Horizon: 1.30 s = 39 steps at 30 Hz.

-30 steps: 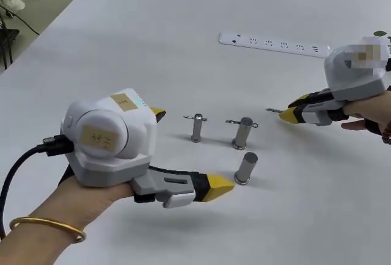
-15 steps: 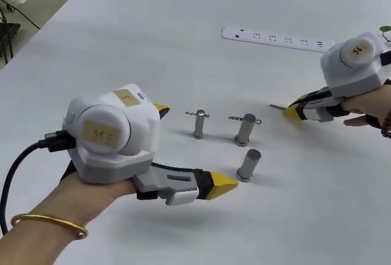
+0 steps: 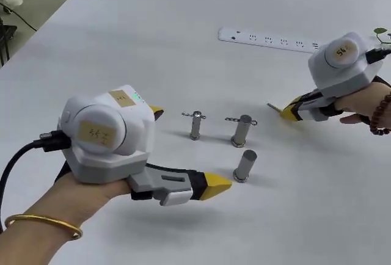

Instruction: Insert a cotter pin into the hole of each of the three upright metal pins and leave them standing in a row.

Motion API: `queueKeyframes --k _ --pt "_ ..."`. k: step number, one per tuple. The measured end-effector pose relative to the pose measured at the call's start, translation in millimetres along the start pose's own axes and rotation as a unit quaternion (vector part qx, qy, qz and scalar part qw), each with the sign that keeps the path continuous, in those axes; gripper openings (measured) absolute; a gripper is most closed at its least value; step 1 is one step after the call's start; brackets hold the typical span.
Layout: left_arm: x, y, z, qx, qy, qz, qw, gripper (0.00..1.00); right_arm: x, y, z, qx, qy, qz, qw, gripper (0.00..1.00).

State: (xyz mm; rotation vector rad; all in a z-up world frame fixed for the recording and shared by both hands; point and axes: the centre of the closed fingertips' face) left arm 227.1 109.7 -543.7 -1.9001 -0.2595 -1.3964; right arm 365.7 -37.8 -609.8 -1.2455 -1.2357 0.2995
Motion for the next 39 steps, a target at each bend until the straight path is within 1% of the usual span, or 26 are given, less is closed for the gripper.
queueKeyframes --k 3,7,11,17,19,20,21,22,24,26,28,31,32,35,37,39 --pt "-0.4 0.2 -1.3 -0.001 0.0 0.002 1.0 0.97 1.6 -2.1 1.2 -0.005 -0.018 -0.002 0.9998 0.0" --pt "0.5 0.6 -1.3 -0.001 -0.001 0.0 1.0 0.95 6.1 -6.6 2.3 -0.005 -0.027 -0.009 0.9996 0.0" --pt "1.7 -0.7 -0.9 0.0 -0.002 -0.003 1.0 0.92 6.5 -10.1 4.1 -0.005 -0.034 -0.011 0.9993 0.0" --pt "5.3 -3.2 -0.3 0.0 -0.008 -0.011 0.9999 0.88 10.8 -22.9 10.9 -0.005 -0.054 -0.023 0.9983 0.0" --pt "8.1 -3.7 0.0 0.001 -0.008 -0.017 0.9998 0.86 12.4 -28.4 14.7 -0.004 -0.062 -0.027 0.9977 0.0" --pt "10.4 -4.0 0.4 0.003 -0.004 -0.021 0.9998 0.83 13.3 -30.7 16.5 -0.004 -0.065 -0.03 0.9974 0.0" --pt "13.0 -4.6 -0.8 0.001 0.001 -0.026 0.9997 0.81 14.9 -34.1 19.8 -0.001 -0.071 -0.035 0.9969 0.0" --pt "13.4 -4.7 -1.5 -0.001 0.001 -0.028 0.9996 0.8 15.8 -36.4 21.6 -0.002 -0.075 -0.037 0.9965 0.0" --pt "13.2 -4.4 -2.6 -0.004 -0.003 -0.028 0.9996 0.77 17.1 -40.7 25.9 -0.001 -0.085 -0.041 0.9955 0.0" --pt "13.1 -4.5 -3.7 -0.007 0.0 -0.028 0.9996 0.73 20.0 -46.1 31.2 -0.001 -0.093 -0.049 0.9945 0.0" --pt "12.9 -4.6 -4.4 -0.007 0.0 -0.027 0.9996 0.72 22.4 -51.1 37.6 0.002 -0.104 -0.056 0.993 0.0" --pt "13.3 -4.9 -5.5 -0.008 -0.003 -0.025 0.9996 0.69 25.1 -51.4 38.2 0.005 -0.112 -0.063 0.9917 0.0" --pt "14.0 -5.2 -5.7 -0.008 -0.001 -0.024 0.9997 0.67 25.5 -51.1 39.8 0.006 -0.118 -0.066 0.9908 0.0" --pt "18.1 -5.1 -7.2 -0.01 -0.002 -0.028 0.9996 0.65 28.2 -58.6 49.6 0.009 -0.129 -0.073 0.9888 0.0" --pt "21.4 -4.6 -9.7 -0.016 -0.008 -0.031 0.9994 0.62 29.6 -63.8 56.8 0.012 -0.14 -0.076 0.9872 0.0" --pt "24.0 -4.0 -11.1 -0.021 -0.011 -0.03 0.9993 0.58 31.4 -68.8 63.2 0.015 -0.15 -0.08 0.9853 0.0"
Point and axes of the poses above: the centre of the closed fingertips' face, and the gripper's own axes: y roughly forward along the fingers, z roughly to its left, x roughly out of its top, and after that the axes turned 6 degrees about -x, right-handed
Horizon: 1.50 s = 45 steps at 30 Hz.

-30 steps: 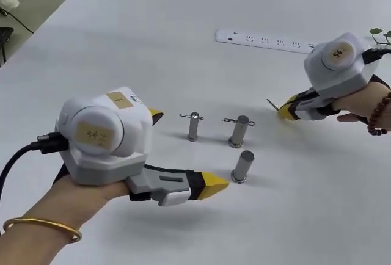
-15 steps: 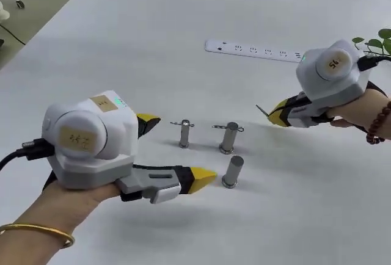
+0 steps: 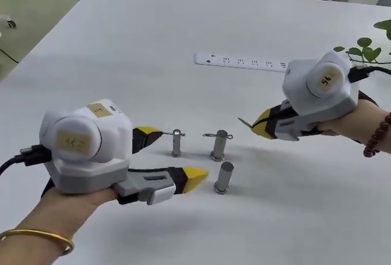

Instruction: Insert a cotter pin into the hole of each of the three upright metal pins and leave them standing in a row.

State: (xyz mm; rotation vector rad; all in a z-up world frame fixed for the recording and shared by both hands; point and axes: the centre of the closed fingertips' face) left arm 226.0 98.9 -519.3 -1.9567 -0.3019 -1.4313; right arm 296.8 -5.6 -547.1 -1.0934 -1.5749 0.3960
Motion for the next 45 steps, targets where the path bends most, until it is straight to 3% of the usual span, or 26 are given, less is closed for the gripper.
queueKeyframes --k 12,19,27,45 --pt "6.5 5.1 -11.1 -0.037 -0.049 0.008 0.9981 0.43 20.2 -14.4 27.7 0.026 -0.065 -0.023 0.9973 0.0" --pt "8.2 10.5 -16.2 -0.048 -0.076 0.014 0.9959 0.34 30.5 -24.1 44.5 0.038 -0.113 -0.031 0.9923 0.0" --pt "15.9 14.3 -25.0 -0.069 -0.105 0.003 0.992 0.24 39.4 -29.7 63.1 0.053 -0.152 -0.043 0.9861 0.0" --pt "18.5 20.5 -42.8 -0.096 -0.129 0.004 0.987 0.05 51.4 -35.1 83.1 0.069 -0.186 -0.058 0.9784 0.0"
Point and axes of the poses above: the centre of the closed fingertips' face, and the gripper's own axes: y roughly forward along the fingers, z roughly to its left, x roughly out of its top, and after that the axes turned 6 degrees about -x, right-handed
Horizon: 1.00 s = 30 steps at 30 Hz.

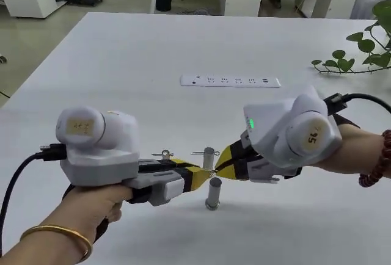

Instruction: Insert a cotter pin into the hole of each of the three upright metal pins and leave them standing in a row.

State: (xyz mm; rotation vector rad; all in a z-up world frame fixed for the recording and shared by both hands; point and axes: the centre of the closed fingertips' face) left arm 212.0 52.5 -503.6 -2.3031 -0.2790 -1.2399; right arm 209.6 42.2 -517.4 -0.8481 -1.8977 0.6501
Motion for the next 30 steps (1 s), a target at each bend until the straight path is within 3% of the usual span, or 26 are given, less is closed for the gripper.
queueKeyframes --k 15,26,30 --pt "-0.9 -0.7 -3.3 -0.008 0.005 0.003 0.9999 0.0 6.0 0.7 1.2 0.0 -0.003 -0.008 1.0 0.0" --pt "-1.1 -0.9 -4.2 -0.009 0.026 0.003 0.9996 0.0 5.7 0.7 2.6 0.002 0.025 -0.015 0.9996 0.0" --pt "-2.1 -1.7 0.3 0.0 0.03 0.005 0.9995 0.0 3.4 1.3 1.3 -0.001 0.046 -0.015 0.9988 0.02"
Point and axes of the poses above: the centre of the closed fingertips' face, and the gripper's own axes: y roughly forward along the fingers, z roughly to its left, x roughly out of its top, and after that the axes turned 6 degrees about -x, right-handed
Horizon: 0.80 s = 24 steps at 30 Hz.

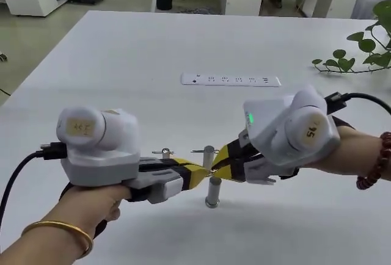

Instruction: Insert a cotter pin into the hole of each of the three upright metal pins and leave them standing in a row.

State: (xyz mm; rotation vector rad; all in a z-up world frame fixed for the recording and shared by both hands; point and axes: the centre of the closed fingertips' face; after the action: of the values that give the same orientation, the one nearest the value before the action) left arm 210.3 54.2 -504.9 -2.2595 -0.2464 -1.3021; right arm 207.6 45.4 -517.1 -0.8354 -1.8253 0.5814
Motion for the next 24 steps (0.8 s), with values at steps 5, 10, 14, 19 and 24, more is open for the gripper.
queueKeyframes --k 5,10,14,19,24 --pt "0.2 -2.1 1.6 0.0 0.006 -0.003 1.0 0.0 -4.9 -0.2 2.8 0.01 0.053 -0.004 0.9985 0.07" --pt "-3.8 -5.4 5.1 0.005 0.009 -0.007 0.9999 0.0 -8.7 -0.3 4.0 0.019 0.108 -0.012 0.9939 0.09" --pt "-4.8 -8.4 5.2 0.004 0.013 -0.016 0.9998 0.0 -8.3 -0.6 2.8 0.024 0.157 -0.025 0.987 0.1" --pt "-2.1 -12.2 5.2 0.002 0.022 -0.028 0.9994 0.0 -7.2 -1.4 2.3 0.042 0.218 -0.046 0.974 0.11" --pt "-0.5 -15.9 3.0 -0.009 0.03 -0.038 0.9988 0.0 -4.9 -2.7 4.5 0.059 0.262 -0.064 0.961 0.12"
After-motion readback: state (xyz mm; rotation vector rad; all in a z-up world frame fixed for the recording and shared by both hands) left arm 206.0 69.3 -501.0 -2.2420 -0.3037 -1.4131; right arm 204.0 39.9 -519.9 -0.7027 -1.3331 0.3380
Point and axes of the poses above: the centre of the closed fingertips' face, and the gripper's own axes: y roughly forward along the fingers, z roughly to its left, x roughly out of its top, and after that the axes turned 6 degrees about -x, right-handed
